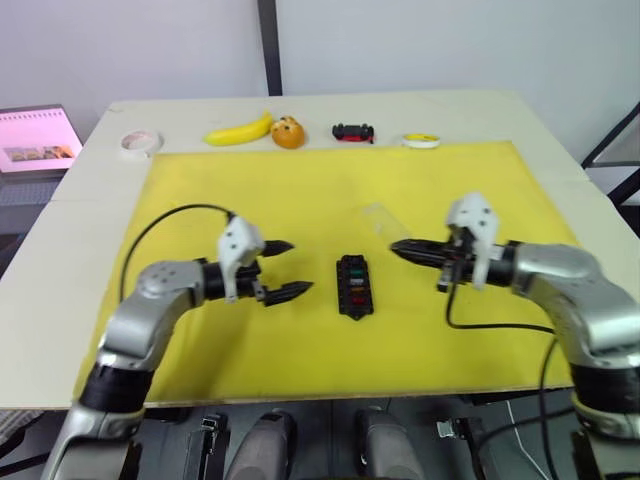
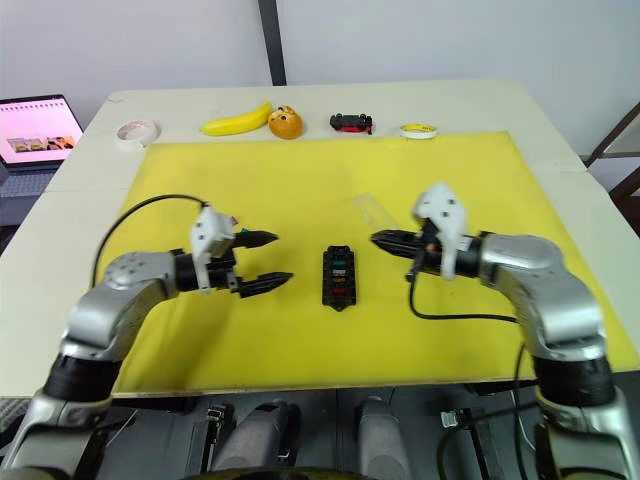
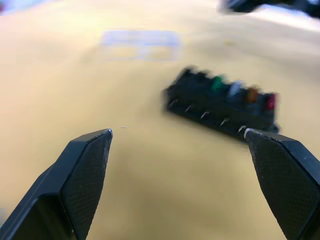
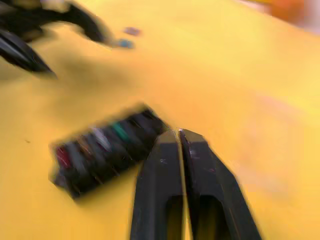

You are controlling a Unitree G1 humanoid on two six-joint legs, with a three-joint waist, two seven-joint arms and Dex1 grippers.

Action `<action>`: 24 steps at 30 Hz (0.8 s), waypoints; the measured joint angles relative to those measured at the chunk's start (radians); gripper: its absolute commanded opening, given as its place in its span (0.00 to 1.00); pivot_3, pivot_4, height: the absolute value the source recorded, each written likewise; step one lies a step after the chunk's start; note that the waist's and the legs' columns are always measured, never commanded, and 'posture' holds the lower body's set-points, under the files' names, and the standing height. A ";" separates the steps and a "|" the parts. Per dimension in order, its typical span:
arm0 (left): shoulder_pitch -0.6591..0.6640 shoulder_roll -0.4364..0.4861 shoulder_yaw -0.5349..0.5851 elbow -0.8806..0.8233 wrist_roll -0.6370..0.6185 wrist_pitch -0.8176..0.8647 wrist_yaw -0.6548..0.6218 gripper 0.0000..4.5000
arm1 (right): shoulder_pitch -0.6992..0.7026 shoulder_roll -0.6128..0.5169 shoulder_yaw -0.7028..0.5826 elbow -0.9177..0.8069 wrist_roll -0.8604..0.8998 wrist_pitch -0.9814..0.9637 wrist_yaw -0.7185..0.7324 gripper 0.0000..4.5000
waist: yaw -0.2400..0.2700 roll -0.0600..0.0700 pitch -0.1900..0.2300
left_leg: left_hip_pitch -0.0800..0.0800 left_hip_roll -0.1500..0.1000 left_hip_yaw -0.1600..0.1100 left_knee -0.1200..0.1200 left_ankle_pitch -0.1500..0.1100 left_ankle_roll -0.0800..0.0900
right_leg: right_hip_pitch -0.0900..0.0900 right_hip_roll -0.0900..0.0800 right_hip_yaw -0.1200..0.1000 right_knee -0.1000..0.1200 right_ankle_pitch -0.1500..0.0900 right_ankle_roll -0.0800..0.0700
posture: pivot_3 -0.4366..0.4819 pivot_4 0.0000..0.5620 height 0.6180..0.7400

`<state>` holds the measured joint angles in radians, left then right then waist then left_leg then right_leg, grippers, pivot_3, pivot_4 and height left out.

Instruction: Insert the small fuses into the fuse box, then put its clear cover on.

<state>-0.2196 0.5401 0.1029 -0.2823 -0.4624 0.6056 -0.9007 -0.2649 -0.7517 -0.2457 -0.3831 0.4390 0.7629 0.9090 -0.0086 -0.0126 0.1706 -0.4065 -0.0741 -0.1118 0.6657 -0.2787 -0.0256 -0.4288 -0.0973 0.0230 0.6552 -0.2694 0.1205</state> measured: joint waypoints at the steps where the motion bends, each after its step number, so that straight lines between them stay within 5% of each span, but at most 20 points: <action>1: 0.061 0.020 0.067 -0.019 -0.029 0.030 0.017 1.00 | 0.050 -0.022 -0.059 -0.002 -0.001 0.011 -0.011 0.41 | 0.000 0.000 0.000 | 0.001 0.000 0.000 0.000 0.000 0.001 | 0.000 0.000 0.000 0.000 0.000 0.000 | 0.48 0.27 1.00; 6: 0.209 0.072 0.273 -0.064 -0.136 0.128 0.069 1.00 | 0.168 -0.061 -0.225 0.030 -0.002 0.016 -0.057 0.98 | 0.003 0.000 0.000 | 0.004 0.000 0.001 -0.001 -0.001 0.002 | 0.005 0.000 0.000 0.000 0.000 0.000 | 0.48 0.27 1.00; 15: 0.316 0.107 0.426 -0.039 -0.207 0.185 0.147 1.00 | 0.248 -0.089 -0.312 0.050 0.011 -0.002 -0.109 0.99 | 0.015 0.001 0.000 | 0.008 0.001 0.003 -0.002 -0.002 0.003 | 0.008 0.000 0.002 -0.001 0.000 0.000 | 0.48 0.27 1.00; 24: 0.086 -0.002 0.412 -0.040 -0.515 0.524 0.381 1.00 | 0.090 -0.070 -0.109 -0.157 0.148 0.095 -0.160 0.99 | 0.018 0.001 0.000 | 0.009 0.001 0.003 -0.002 -0.002 0.003 | 0.009 0.000 0.001 -0.001 0.000 0.000 | 0.48 0.27 1.00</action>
<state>-0.1332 0.5380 0.5150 -0.3219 -0.9774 1.1299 -0.5201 -0.1745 -0.8220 -0.3550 -0.5398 0.5868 0.8578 0.7489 0.0091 -0.0118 0.1704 -0.3972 -0.0733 -0.1092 0.6642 -0.2806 -0.0228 -0.4200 -0.0972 0.0244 0.6542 -0.2695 0.1203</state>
